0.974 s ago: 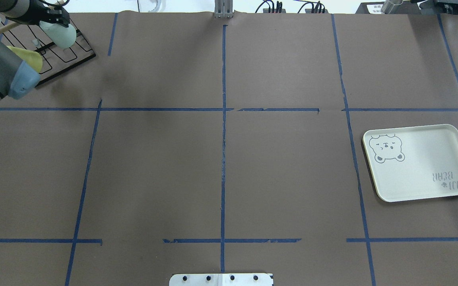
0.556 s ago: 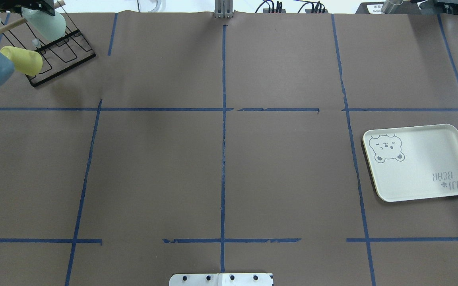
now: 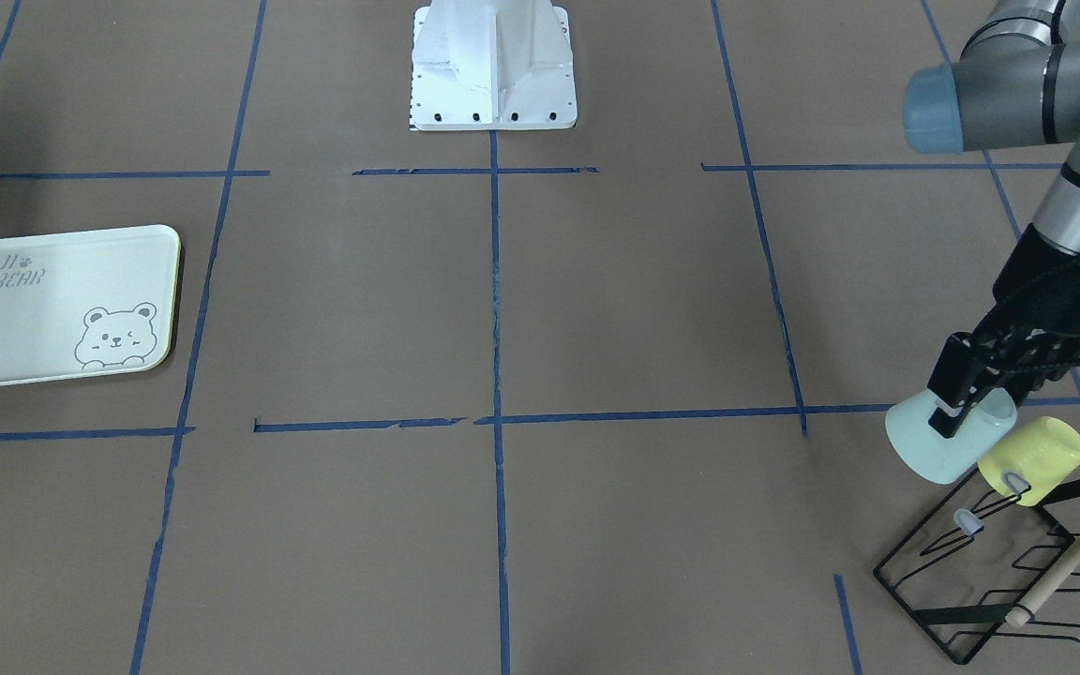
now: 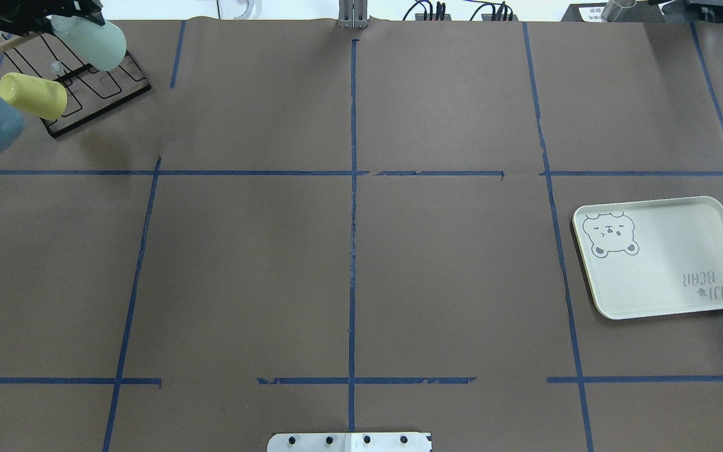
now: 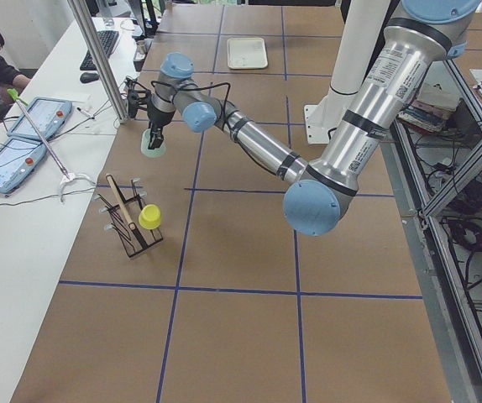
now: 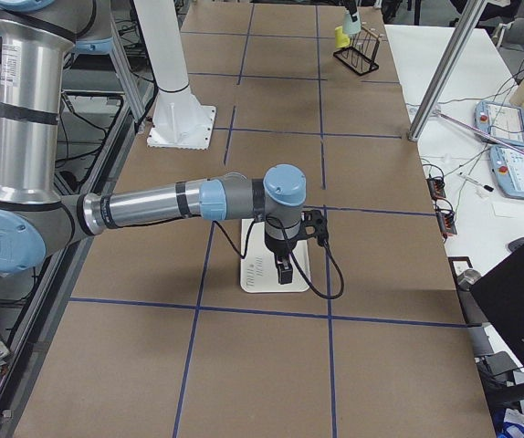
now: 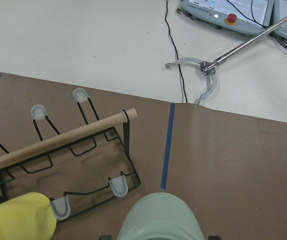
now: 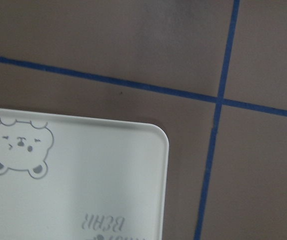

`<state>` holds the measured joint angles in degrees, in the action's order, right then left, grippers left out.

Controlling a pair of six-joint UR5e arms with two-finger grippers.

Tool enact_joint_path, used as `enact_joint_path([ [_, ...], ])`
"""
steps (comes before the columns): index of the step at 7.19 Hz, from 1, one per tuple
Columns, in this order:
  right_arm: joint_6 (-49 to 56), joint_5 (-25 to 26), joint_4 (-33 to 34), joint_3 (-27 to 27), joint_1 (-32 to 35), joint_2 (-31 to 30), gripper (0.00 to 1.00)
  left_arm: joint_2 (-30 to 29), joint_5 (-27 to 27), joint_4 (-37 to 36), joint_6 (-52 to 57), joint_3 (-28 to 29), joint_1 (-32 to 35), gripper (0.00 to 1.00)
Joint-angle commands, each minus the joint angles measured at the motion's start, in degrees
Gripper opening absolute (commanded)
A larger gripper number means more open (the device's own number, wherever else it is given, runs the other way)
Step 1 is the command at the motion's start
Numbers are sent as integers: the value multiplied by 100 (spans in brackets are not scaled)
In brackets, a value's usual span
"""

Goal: Left arm grabs green cup and hands to right arm on tray

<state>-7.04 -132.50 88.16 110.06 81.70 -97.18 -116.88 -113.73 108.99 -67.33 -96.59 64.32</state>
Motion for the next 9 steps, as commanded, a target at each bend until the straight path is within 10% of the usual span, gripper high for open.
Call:
enact_joint_path([
  [1, -3147, 39, -2239, -107, -1168, 233, 100, 8, 9, 648, -937, 61, -384, 21],
  [4, -6597, 791, -3959, -222, -2566, 1356, 100, 208, -26, 1982, -2132, -34, -919, 21],
  [9, -9303, 1233, -6471, -371, -3668, 2317, 100, 271, -334, 4935, -4357, -62, -1772, 15],
])
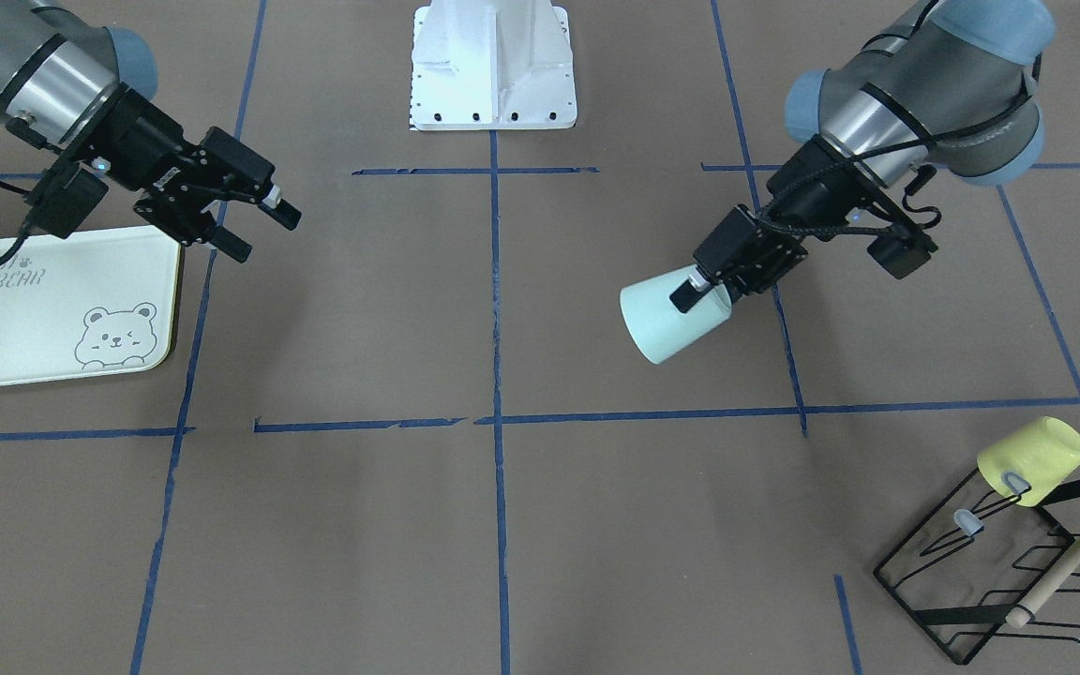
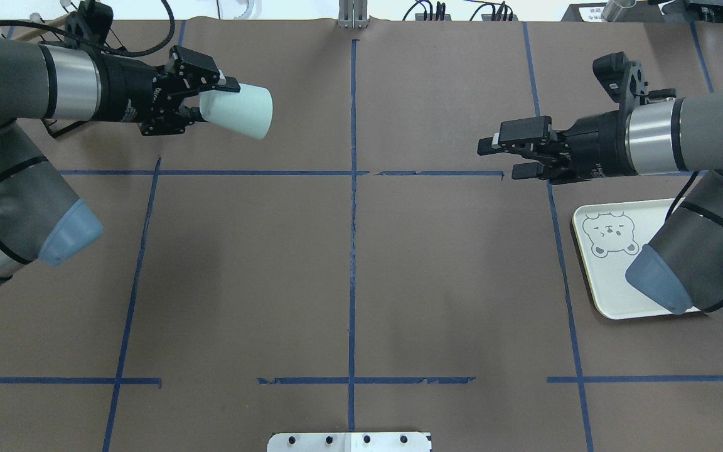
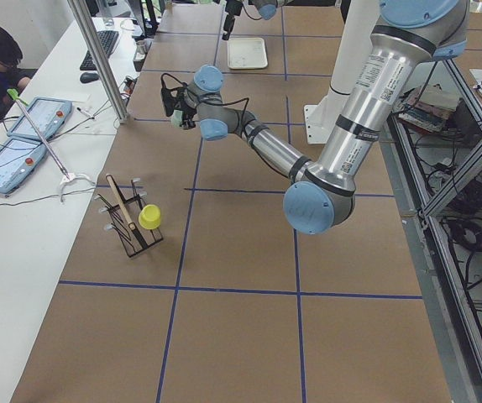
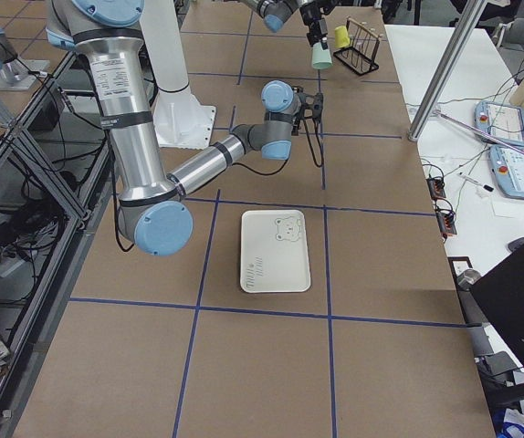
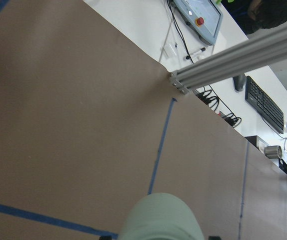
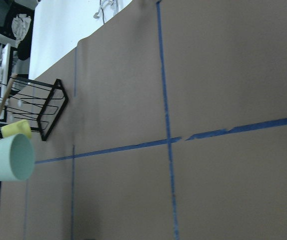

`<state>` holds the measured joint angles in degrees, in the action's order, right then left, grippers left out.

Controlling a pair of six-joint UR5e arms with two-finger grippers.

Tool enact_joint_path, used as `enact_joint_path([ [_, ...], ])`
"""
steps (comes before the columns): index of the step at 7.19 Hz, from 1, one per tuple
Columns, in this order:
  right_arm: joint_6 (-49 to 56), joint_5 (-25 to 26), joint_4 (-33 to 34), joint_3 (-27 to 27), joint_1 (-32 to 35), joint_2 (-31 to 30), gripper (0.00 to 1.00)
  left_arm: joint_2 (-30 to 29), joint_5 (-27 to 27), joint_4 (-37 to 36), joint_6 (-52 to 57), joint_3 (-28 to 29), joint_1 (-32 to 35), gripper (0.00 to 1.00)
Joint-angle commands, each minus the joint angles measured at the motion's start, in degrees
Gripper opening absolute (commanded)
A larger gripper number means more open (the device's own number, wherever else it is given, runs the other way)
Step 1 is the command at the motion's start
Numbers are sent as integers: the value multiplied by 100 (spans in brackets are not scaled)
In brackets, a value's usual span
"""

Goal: Left arm grabs green cup and hands to right arm on tray

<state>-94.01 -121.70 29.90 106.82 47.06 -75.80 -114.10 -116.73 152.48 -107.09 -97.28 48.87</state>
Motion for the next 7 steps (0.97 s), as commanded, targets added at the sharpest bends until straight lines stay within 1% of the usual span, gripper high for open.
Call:
enact_joint_path([
  [1, -757, 573, -1487, -125, -519, 180, 100, -60, -52, 703, -427, 16, -272, 15],
  [2, -1055, 943, -2061, -152, -783, 180, 100, -95, -243, 844, -575, 16, -334, 15],
  [3, -1310, 1199, -2554, -152, -995, 180, 100, -95, -262, 1341, -977, 34, -404, 15],
  [4, -1460, 1680, -3003, -161, -1310, 197, 100, -121, -254, 1851, -1355, 86, -518, 15],
  [5, -1462, 1937, -3077, -161, -1565, 302, 100, -261, -254, 2047, -1689, 87, -528, 15],
  [6, -1471, 2079, -3078, -161, -1664, 433, 100, -332, -228, 2258, -1928, 87, -632, 15],
  [7, -1471, 2150, -3087, -274, -1699, 557, 100, -333, -210, 2469, -1973, 95, -729, 15],
])
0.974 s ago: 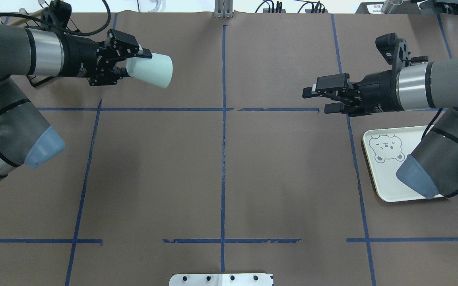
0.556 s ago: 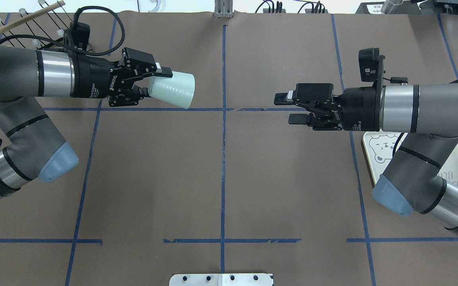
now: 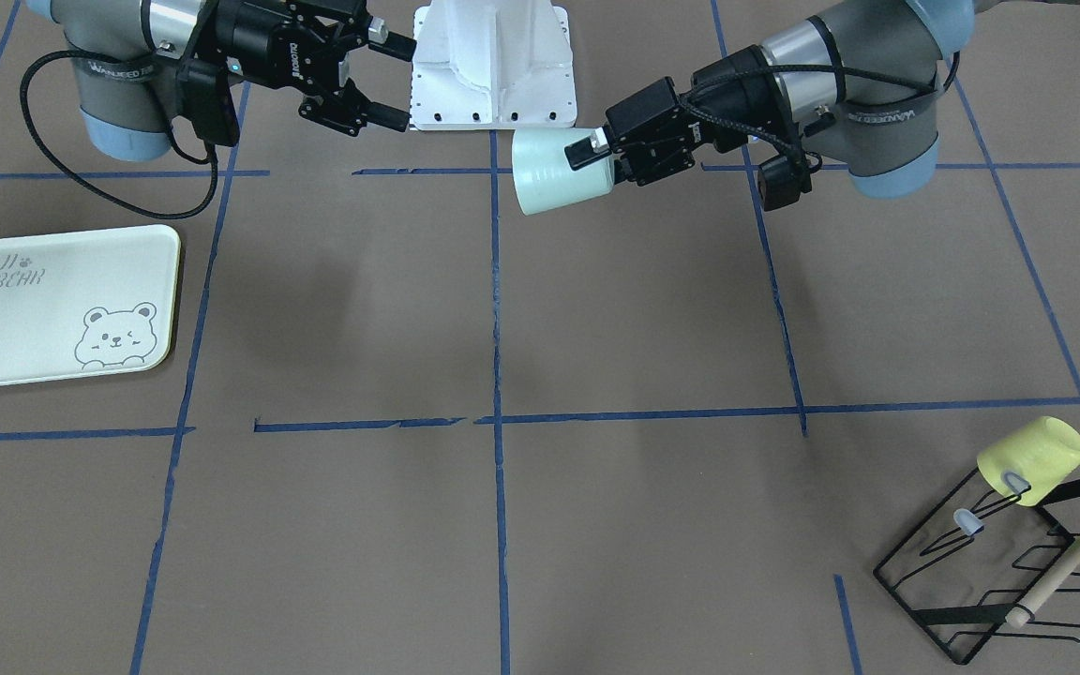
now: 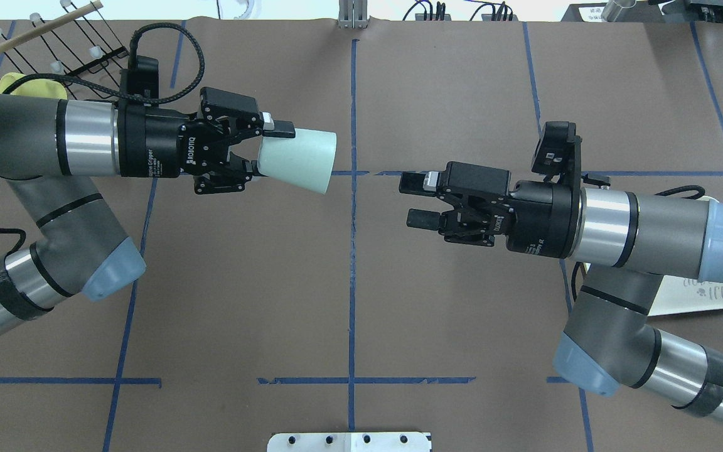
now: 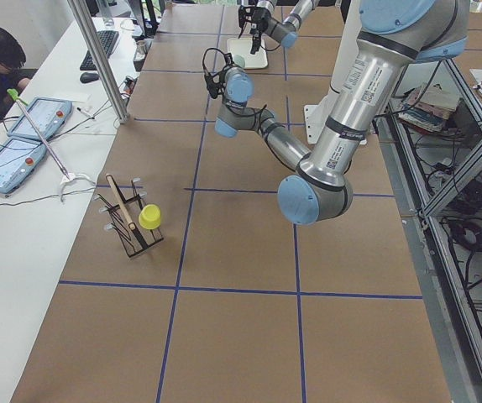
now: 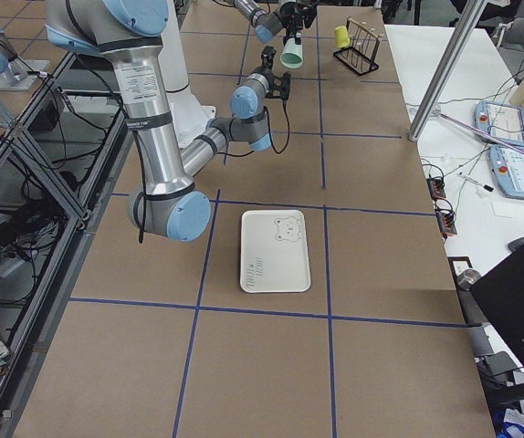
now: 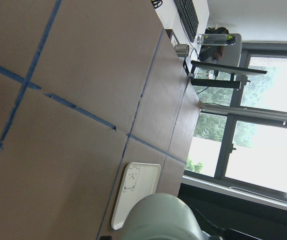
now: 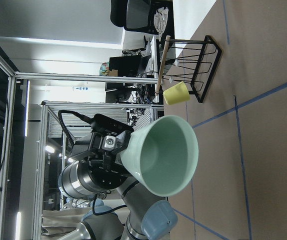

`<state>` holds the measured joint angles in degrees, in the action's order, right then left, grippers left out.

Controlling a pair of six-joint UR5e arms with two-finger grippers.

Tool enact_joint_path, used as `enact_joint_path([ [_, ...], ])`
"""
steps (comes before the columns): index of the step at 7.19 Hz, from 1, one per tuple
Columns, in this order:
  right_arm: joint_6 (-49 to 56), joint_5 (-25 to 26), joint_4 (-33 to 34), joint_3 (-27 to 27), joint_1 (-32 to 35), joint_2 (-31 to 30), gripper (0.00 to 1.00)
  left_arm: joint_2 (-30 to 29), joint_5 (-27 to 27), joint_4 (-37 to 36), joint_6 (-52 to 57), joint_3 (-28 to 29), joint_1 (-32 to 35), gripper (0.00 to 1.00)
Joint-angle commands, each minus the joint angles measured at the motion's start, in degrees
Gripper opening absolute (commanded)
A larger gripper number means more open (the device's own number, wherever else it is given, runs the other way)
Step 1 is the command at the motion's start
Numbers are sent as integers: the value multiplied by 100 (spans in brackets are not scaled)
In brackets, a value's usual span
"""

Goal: Left arm grabs green cup and hands to right arm on tray

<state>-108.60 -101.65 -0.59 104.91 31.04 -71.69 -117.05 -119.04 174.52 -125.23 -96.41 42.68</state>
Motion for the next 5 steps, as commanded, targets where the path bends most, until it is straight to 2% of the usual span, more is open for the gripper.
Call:
enact_joint_path([
  [1, -3, 145, -29, -311, -98, 346, 100, -37, 21, 397, -308, 17, -120, 15],
  [2, -20, 145, -29, -575, 6, 583, 100, -37, 21, 468, -335, 17, -154, 15],
  [5, -99, 145, -20, -639, 51, 700, 99, -29, 21, 469, -335, 44, -225, 15],
])
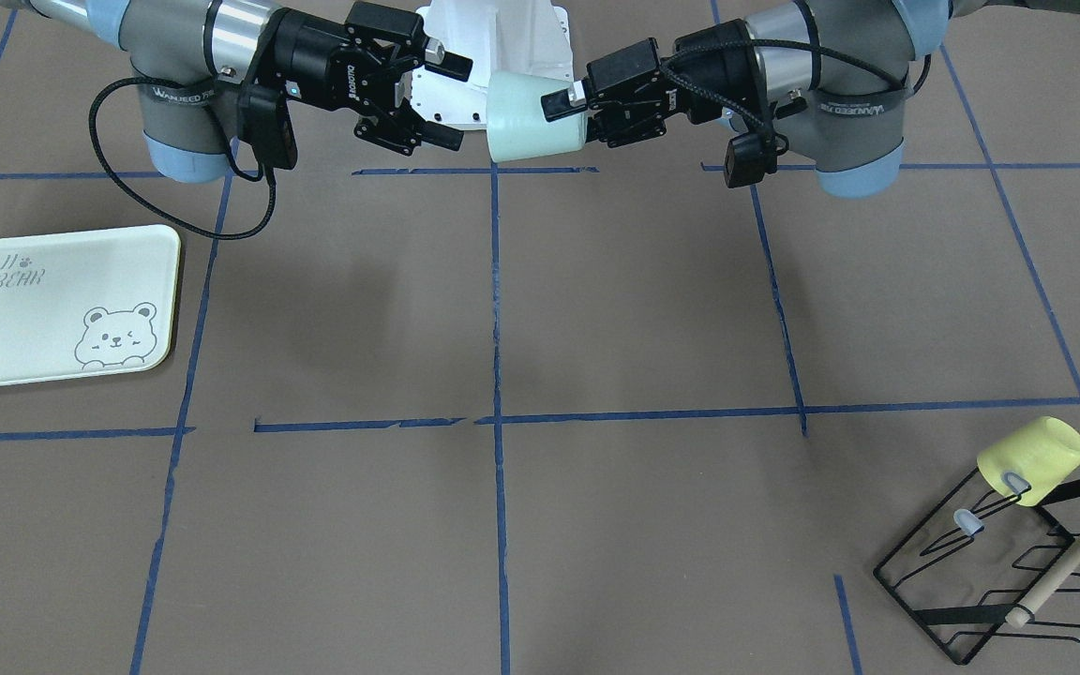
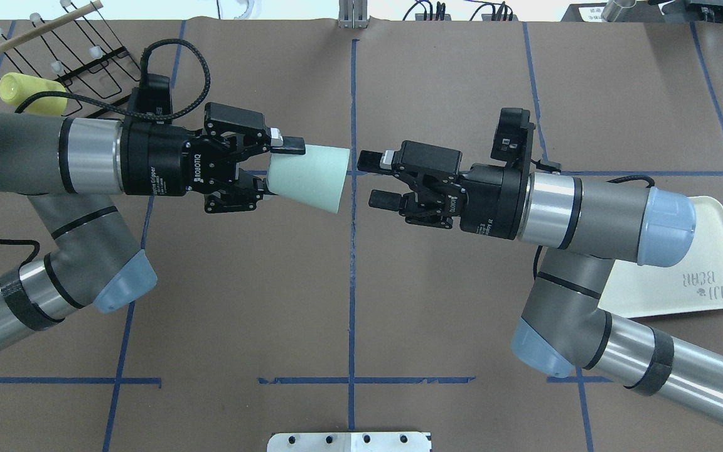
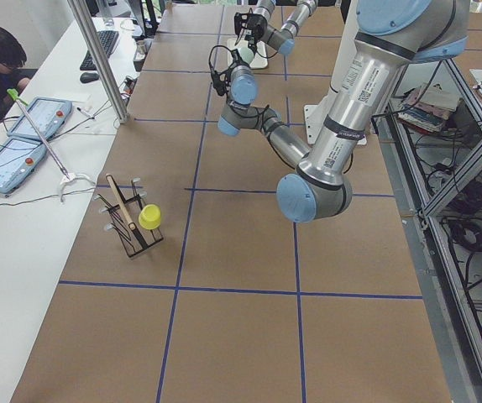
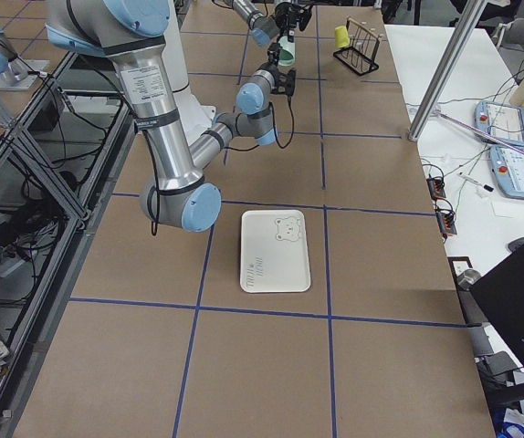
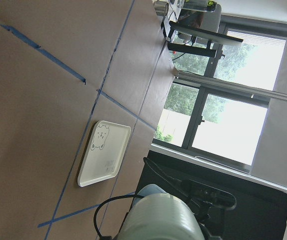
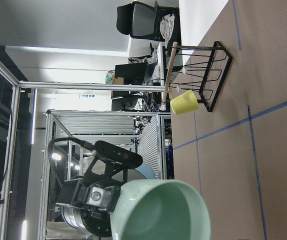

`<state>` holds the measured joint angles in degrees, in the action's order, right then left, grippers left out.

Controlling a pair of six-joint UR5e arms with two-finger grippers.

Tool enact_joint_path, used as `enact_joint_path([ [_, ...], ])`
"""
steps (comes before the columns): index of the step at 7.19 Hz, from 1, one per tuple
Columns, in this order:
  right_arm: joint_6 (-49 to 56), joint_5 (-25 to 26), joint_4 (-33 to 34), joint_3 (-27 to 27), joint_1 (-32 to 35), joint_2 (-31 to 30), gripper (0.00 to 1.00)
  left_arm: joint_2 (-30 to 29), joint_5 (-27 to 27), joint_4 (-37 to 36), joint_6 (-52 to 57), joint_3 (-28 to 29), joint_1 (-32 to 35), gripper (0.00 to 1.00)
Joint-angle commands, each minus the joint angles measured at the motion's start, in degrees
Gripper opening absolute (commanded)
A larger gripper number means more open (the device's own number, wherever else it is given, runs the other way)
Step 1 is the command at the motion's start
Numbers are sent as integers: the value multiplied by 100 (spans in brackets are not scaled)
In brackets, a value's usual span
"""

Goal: Left arm grabs green cup and hands to right arm on tray

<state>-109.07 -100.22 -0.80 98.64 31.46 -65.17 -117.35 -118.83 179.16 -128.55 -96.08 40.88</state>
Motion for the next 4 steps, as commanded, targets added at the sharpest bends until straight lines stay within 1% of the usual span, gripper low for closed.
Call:
enact_joint_path([
  [1, -61, 2, -8, -12, 10, 91, 99, 1, 0, 5, -3, 19, -62, 15],
  [4, -70, 11, 1, -12, 10, 144, 99, 1, 44, 5, -3, 45, -142, 16],
])
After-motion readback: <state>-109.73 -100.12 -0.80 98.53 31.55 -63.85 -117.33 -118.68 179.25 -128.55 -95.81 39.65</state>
